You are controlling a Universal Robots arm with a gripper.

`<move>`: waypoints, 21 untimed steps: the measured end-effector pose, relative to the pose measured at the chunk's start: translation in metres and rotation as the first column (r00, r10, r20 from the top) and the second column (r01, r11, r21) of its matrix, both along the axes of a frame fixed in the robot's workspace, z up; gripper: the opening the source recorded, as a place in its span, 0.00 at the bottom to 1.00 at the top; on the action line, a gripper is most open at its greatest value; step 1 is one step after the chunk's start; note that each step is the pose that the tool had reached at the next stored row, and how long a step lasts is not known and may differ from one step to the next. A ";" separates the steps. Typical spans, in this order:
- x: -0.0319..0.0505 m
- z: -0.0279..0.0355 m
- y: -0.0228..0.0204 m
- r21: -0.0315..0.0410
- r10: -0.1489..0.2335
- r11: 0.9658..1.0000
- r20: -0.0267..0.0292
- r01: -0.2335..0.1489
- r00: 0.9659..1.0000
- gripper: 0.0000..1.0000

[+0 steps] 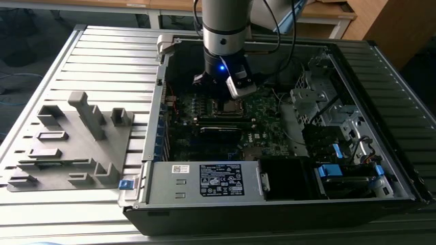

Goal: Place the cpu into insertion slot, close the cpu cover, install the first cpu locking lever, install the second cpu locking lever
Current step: 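Install the second cpu locking lever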

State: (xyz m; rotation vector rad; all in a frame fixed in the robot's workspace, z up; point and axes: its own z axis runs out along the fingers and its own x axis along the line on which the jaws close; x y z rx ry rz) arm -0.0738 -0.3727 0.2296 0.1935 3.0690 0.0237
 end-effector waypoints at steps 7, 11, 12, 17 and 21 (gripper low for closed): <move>-0.0007 -0.0030 -0.0001 0.000 0.000 1.000 0.000 0.000 1.000 0.11; -0.0016 -0.0050 -0.0003 0.000 0.000 1.000 0.000 0.000 1.000 0.11; -0.0016 -0.0050 -0.0003 0.000 0.000 1.000 0.000 0.000 1.000 0.11; -0.0020 -0.0053 -0.0003 0.000 0.000 1.000 0.000 0.000 1.000 0.11; -0.0032 -0.0055 -0.0003 0.000 0.000 1.000 0.000 0.000 1.000 0.11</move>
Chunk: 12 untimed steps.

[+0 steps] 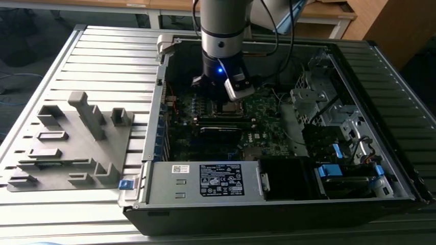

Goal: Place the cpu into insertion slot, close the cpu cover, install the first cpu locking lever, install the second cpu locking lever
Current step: 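Install the second cpu locking lever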

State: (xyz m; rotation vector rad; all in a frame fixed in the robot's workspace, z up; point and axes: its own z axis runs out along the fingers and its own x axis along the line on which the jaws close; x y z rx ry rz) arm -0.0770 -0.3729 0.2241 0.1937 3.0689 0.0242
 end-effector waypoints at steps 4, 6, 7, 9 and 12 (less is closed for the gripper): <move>-0.0013 -0.0002 0.0000 0.000 0.000 1.000 0.000 0.000 1.000 0.11; -0.0013 -0.0003 0.0000 0.000 0.000 1.000 0.000 0.000 1.000 0.11; -0.0014 -0.0003 0.0000 0.000 0.000 1.000 0.000 0.000 1.000 0.11; -0.0016 -0.0004 0.0000 0.000 0.000 1.000 0.000 0.000 1.000 0.11; -0.0029 -0.0020 0.0000 0.000 0.000 1.000 0.000 0.000 1.000 0.11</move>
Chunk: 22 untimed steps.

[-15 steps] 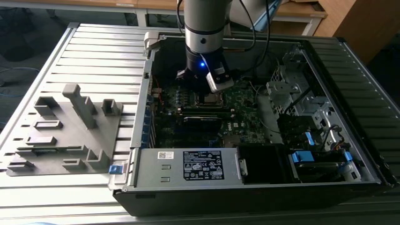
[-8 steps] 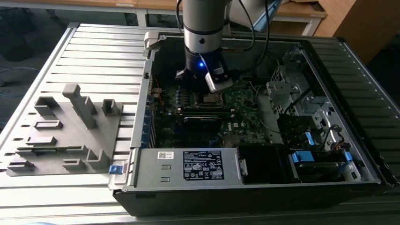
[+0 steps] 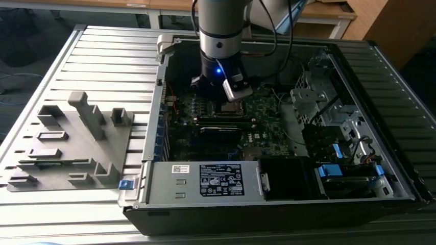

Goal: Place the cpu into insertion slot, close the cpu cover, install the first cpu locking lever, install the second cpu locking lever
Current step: 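Install the second cpu locking lever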

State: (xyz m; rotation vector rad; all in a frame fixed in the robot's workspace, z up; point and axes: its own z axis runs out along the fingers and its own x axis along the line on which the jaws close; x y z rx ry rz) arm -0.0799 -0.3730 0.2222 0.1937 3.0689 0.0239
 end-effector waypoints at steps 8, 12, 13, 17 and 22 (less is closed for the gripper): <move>-0.0014 -0.0057 0.0000 0.000 0.000 1.000 0.000 0.000 1.000 0.11; -0.0019 -0.0065 0.0000 0.000 0.000 1.000 0.000 0.000 1.000 0.11; -0.0020 -0.0065 -0.0001 0.000 0.000 1.000 0.000 0.000 1.000 0.11; -0.0020 -0.0066 -0.0001 0.000 0.000 1.000 0.000 0.000 1.000 0.11; -0.0021 -0.0067 0.0000 0.004 0.000 1.000 0.000 0.000 1.000 0.11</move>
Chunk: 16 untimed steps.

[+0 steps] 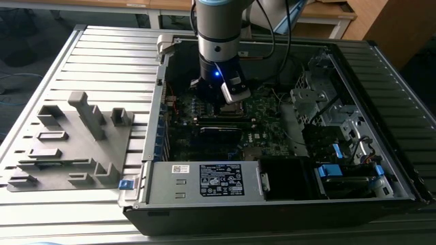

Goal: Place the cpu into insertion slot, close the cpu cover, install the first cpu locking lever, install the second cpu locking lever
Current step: 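Install the second cpu locking lever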

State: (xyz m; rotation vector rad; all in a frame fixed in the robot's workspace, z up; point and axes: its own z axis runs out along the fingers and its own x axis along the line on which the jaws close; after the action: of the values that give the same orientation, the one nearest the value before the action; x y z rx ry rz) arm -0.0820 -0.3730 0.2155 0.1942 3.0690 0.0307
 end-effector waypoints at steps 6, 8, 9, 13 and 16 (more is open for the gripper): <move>0.0004 0.0011 0.0000 0.000 0.000 1.000 0.000 0.000 1.000 0.11; 0.0004 0.0013 -0.0001 0.000 0.000 1.000 0.000 0.000 1.000 0.11; 0.0004 0.0014 -0.0002 0.000 0.000 1.000 0.000 0.000 1.000 0.11; 0.0004 0.0014 -0.0014 0.000 0.000 1.000 0.000 0.000 1.000 0.11; 0.0004 0.0014 -0.0026 0.000 0.000 1.000 0.000 0.000 1.000 0.11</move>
State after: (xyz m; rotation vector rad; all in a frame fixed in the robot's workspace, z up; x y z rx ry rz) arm -0.0816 -0.3756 0.2168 0.1941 3.0691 0.0306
